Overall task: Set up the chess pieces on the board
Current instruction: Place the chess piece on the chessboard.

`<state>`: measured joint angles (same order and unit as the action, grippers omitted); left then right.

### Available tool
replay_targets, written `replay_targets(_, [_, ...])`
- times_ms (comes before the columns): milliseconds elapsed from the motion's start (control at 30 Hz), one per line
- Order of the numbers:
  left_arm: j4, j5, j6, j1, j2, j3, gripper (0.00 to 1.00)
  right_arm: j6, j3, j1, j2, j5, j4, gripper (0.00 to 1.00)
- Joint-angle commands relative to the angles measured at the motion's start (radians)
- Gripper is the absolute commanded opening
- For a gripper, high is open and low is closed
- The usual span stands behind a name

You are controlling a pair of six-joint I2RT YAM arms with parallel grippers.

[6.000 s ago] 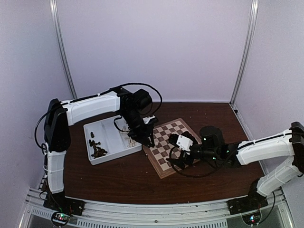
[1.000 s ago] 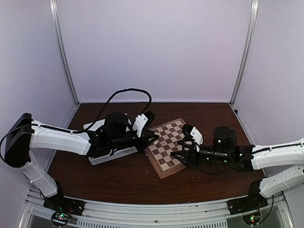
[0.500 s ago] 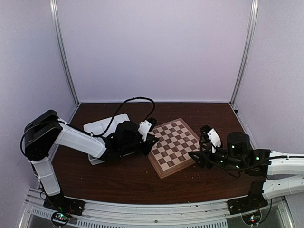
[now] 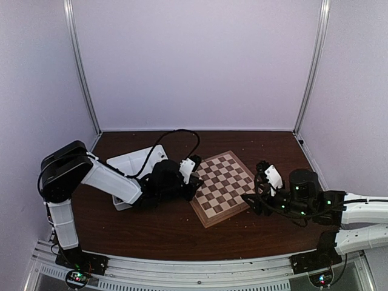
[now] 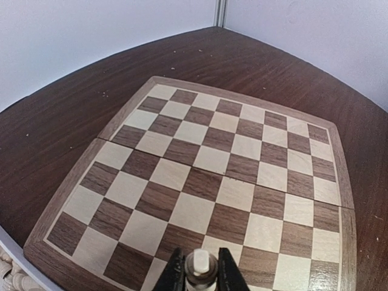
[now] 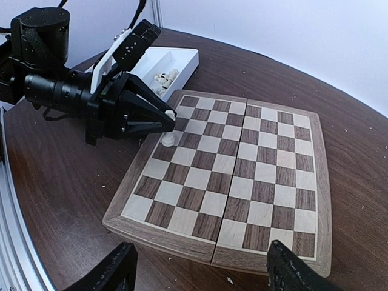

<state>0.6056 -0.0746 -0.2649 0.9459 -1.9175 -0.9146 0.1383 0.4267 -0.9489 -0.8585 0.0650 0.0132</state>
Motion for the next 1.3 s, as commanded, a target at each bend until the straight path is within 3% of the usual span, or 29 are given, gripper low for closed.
replay_targets(0, [0.068,0.019,-0.020,-0.004,-0.021,-0.017,0.00,-0.010,0.007,0.007,-0.005,0.015,0.004,0.74])
replay_targets(367, [0.081,0.030,-0.042,-0.004,-0.033,0.012,0.03,-0.030,0.003,0.009,-0.007,-0.003,0.023,0.75])
replay_targets(467, [0.084,0.055,-0.040,-0.004,-0.026,0.019,0.10,-0.028,-0.003,0.009,-0.005,-0.003,0.029,0.74])
replay_targets(633, [0.077,0.060,-0.043,-0.004,-0.015,0.035,0.13,-0.022,-0.009,0.009,-0.004,-0.010,0.037,0.74])
replay_targets(733, [0.077,0.058,-0.045,-0.004,-0.008,0.045,0.27,-0.021,-0.012,0.009,0.000,-0.013,0.038,0.75])
replay_targets(833, [0.080,0.058,-0.045,-0.004,-0.002,0.053,0.35,-0.022,-0.014,0.009,0.003,-0.014,0.039,0.75])
replay_targets(1267, [0.065,0.064,-0.049,-0.005,0.074,0.081,0.44,-0.019,-0.013,0.009,0.008,-0.024,0.033,0.74])
